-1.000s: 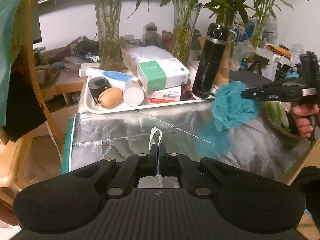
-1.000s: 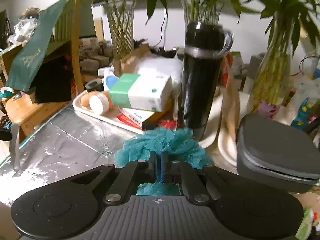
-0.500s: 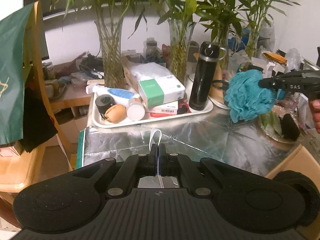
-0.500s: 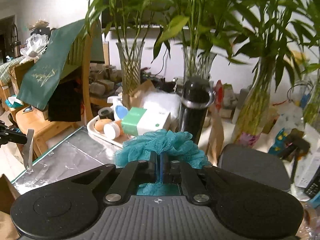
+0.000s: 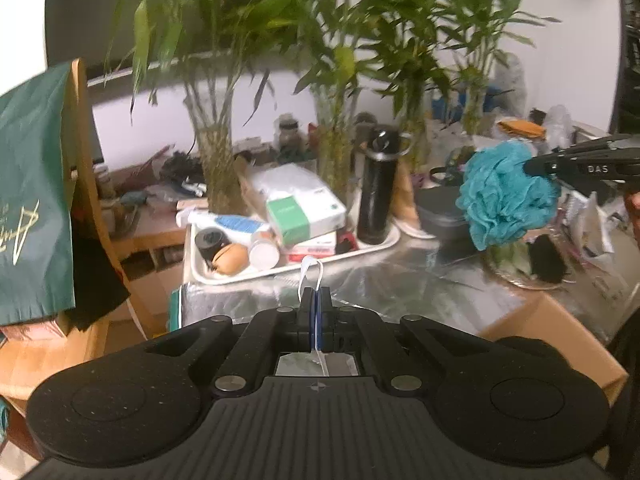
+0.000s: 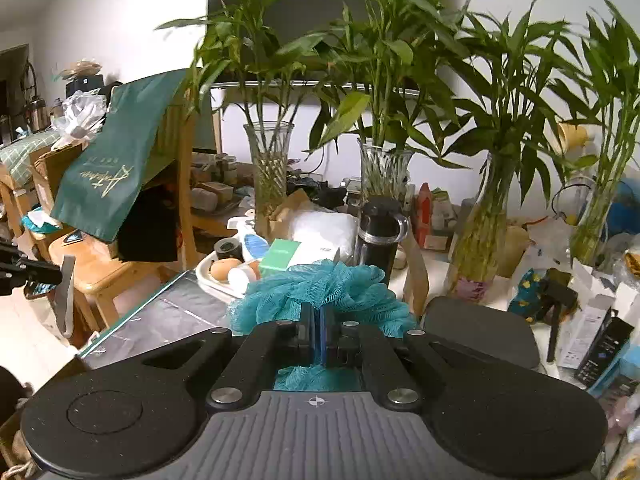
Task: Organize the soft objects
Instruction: 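Lift the teal sponge with the right gripper while the left gripper carries the string toward the box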
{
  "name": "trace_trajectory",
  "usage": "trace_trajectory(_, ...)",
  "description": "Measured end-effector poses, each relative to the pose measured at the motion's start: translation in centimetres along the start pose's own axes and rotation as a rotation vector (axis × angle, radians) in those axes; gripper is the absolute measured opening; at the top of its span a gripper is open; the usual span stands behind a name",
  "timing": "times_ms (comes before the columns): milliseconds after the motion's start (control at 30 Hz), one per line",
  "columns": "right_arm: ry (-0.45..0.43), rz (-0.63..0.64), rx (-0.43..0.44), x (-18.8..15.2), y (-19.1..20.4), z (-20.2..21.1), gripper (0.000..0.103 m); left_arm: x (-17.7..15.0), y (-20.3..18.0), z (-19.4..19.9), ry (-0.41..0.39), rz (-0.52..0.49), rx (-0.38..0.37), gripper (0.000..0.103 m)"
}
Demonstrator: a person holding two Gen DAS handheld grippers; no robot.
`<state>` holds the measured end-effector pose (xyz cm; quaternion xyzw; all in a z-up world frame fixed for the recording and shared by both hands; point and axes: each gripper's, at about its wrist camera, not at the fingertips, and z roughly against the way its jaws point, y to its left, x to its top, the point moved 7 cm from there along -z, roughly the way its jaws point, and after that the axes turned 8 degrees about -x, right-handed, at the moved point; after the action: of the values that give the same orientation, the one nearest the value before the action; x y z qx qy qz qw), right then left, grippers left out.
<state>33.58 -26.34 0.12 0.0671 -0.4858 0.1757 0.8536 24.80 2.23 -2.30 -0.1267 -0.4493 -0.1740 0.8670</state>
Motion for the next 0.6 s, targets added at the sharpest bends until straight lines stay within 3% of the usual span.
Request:
trace_trajectory(200,-0.006,0.015,0.011,0.3,0.8,3.5,0.004,0.4,-2.4,2.2,-0.005,-0.022,-0.046,0.001)
trace_trajectory(600,-0.031,0.016,0.070,-0.8,2.8,8.8,0.004,-1.3,-7.5,3.1,0.069,-0.041,-0.196,0.001)
